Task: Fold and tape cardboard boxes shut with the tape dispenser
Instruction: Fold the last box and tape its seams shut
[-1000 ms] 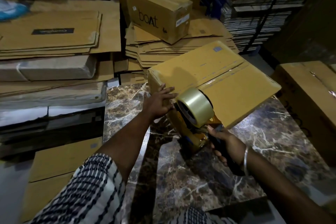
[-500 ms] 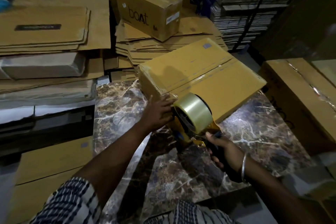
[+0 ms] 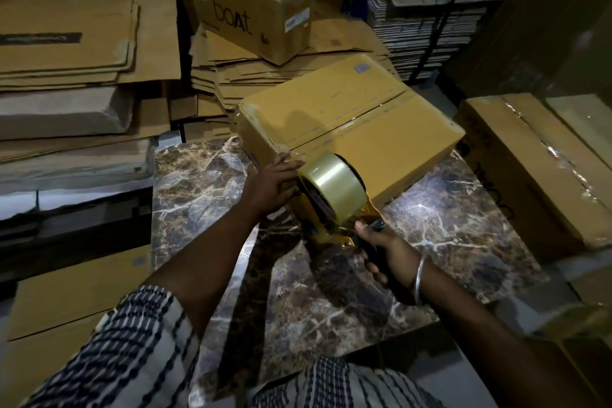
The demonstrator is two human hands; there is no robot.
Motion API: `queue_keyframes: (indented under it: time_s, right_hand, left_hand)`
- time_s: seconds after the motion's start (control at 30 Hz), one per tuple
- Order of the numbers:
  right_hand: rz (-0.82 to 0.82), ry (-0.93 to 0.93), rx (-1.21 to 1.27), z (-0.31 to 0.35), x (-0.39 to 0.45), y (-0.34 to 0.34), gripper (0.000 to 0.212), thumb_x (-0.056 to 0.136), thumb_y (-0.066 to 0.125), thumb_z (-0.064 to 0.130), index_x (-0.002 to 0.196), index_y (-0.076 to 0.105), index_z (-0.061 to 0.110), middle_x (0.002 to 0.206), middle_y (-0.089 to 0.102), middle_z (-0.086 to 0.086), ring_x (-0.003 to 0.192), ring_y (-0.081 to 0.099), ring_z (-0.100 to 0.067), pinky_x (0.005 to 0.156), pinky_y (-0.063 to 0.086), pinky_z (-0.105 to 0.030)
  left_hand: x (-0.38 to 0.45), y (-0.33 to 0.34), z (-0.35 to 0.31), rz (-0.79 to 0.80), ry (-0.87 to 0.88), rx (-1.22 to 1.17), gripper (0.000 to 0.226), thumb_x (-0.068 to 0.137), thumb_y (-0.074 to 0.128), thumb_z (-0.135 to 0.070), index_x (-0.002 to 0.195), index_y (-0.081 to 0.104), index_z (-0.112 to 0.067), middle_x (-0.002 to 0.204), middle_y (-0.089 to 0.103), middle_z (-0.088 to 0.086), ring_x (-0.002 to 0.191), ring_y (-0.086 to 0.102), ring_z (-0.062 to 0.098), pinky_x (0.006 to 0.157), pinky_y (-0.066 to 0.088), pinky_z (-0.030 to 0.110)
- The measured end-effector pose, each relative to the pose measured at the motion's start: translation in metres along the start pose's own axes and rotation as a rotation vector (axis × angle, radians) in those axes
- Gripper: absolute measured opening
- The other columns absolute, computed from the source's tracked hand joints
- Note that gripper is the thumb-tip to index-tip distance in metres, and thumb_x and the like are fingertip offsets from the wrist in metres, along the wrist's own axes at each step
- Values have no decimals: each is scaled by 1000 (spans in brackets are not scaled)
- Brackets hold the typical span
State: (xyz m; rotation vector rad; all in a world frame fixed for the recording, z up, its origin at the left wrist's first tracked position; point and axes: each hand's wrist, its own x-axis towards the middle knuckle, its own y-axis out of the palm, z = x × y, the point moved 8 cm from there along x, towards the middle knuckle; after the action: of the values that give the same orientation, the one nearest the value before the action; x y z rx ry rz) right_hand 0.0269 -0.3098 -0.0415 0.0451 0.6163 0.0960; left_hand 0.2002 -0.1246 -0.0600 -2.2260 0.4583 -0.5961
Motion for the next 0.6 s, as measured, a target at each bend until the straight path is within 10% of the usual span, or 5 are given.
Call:
queue_keyframes:
  time_s: [0.17,0.37,0.5,0.6]
  right_hand:
    - [-36,-68,112,-26,-13,-16,36,76,73,52,73,56,21,63,40,-5,44,29,-17,40,17,-22]
    - [-61,-94,84,-31,-9,-21,52,69,72,54,95,53,14,65,40,-5,45,30,-16,41,20,-19]
    - [-52,-96,88,-31,-9,-21,35,80,66,45,91,53,15,64,41,-4,46,31,-17,42,19,-21]
    - [-54,-90,99,-27,-5,-20,32,81,63,43,82,52,14,59,43,-2,42,33,-15,40,21,-20]
  left_hand:
    - [0,-1,-7,-53,40,-60,38,87,73,-18,124,71,-22,139,61,-1,145,32,23,100,32,40]
    - [-16,23,-17,0,105,-3,46,91,58,-27,137,59,-33,152,42,-18,149,25,10,110,10,77]
    - [-17,32,-19,-42,191,-33,24,84,66,-26,106,77,-25,138,54,-15,144,33,15,110,24,65]
    - [-12,29,-16,-58,155,42,24,82,57,-35,104,67,-35,135,60,-12,144,36,15,94,29,82]
